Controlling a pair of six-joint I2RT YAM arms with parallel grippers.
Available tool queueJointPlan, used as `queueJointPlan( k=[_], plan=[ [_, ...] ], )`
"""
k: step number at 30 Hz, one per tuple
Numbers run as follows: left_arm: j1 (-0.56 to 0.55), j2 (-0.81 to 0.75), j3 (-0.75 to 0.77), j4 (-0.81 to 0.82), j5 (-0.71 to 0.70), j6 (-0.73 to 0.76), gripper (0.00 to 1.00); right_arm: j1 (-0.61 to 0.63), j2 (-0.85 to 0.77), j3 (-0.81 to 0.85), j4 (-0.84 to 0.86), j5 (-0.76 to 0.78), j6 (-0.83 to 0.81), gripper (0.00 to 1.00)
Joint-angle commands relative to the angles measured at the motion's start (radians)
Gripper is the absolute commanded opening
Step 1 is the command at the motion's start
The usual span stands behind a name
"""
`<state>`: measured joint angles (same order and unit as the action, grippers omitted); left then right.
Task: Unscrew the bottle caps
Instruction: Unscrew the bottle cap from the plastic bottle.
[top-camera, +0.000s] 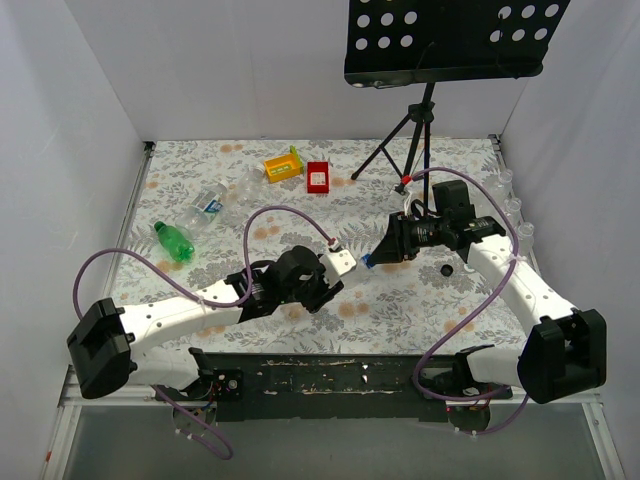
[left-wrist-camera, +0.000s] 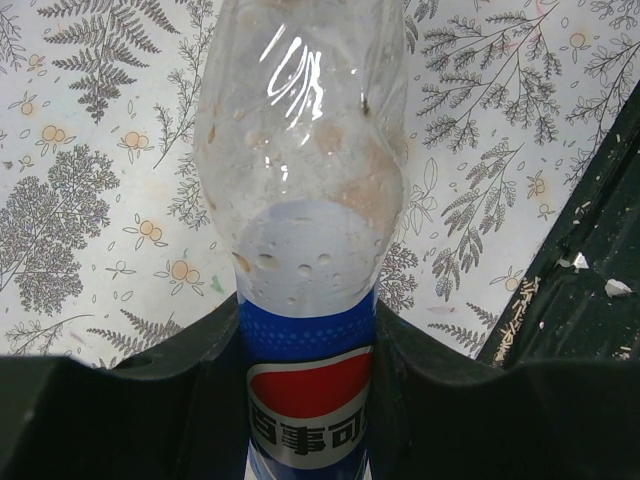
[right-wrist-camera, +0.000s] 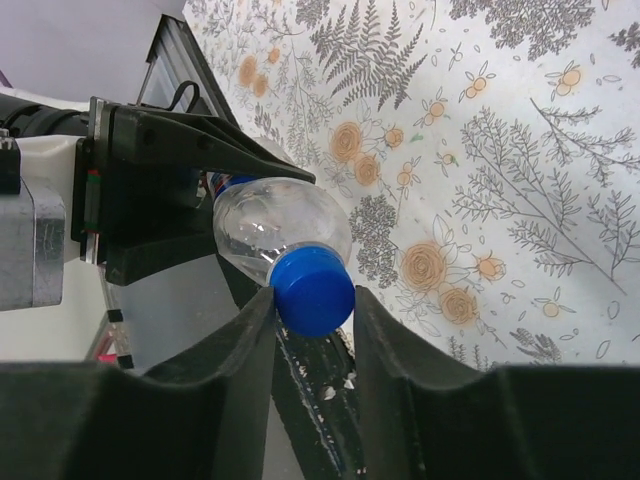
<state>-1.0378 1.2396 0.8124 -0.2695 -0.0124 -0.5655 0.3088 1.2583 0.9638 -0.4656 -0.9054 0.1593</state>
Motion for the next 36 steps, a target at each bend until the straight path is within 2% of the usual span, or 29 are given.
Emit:
queueJointPlan(
  k=[1, 6, 11, 13, 16, 19, 21, 23, 25, 27, 32, 36],
  plan=[
    [-0.008, -0.005, 0.022, 0.018, -0.012, 0.004, 0.04, 0.004, -0.002, 0.009, 0.041, -0.059, -0.013, 0.33],
    [-0.007, -0.012, 0.008, 0.023, -0.004, 0.006, 0.04, 0.007, -0.014, 0.007, 0.036, -0.122, -0.049, 0.13],
    [-0.01, -0.049, -0.018, 0.047, 0.012, 0.0, 0.04, 0.009, -0.025, 0.01, 0.031, -0.194, -0.104, 0.05],
    [-0.005, -0.071, -0.033, 0.067, 0.066, -0.007, 0.05, 0.01, -0.027, 0.019, 0.016, -0.242, -0.156, 0.03],
    [0.018, -0.097, -0.044, 0.081, 0.219, -0.025, 0.05, 0.021, -0.022, 0.061, -0.091, -0.312, -0.433, 0.01],
    [0.077, -0.112, -0.045, 0.079, 0.432, -0.045, 0.05, 0.042, 0.006, 0.145, -0.319, -0.355, -0.795, 0.01],
    [0.128, -0.109, -0.042, 0.066, 0.591, -0.056, 0.05, 0.068, 0.038, 0.229, -0.517, -0.319, -1.127, 0.01],
    [0.182, -0.094, -0.032, 0.043, 0.763, -0.054, 0.06, 0.093, 0.056, 0.274, -0.61, -0.259, -1.33, 0.01],
    [0.214, -0.068, -0.019, 0.01, 0.856, -0.047, 0.05, 0.108, 0.033, 0.254, -0.518, -0.178, -1.33, 0.01],
    [0.226, -0.051, -0.01, -0.014, 0.873, -0.033, 0.05, 0.11, -0.005, 0.207, -0.386, -0.129, -1.249, 0.01],
    [0.232, -0.037, -0.004, -0.027, 0.813, -0.007, 0.06, 0.111, -0.02, 0.199, -0.346, -0.115, -1.176, 0.02],
    [0.229, -0.034, 0.007, -0.033, 0.721, 0.007, 0.05, 0.11, -0.037, 0.179, -0.257, -0.063, -0.997, 0.09]
  ],
)
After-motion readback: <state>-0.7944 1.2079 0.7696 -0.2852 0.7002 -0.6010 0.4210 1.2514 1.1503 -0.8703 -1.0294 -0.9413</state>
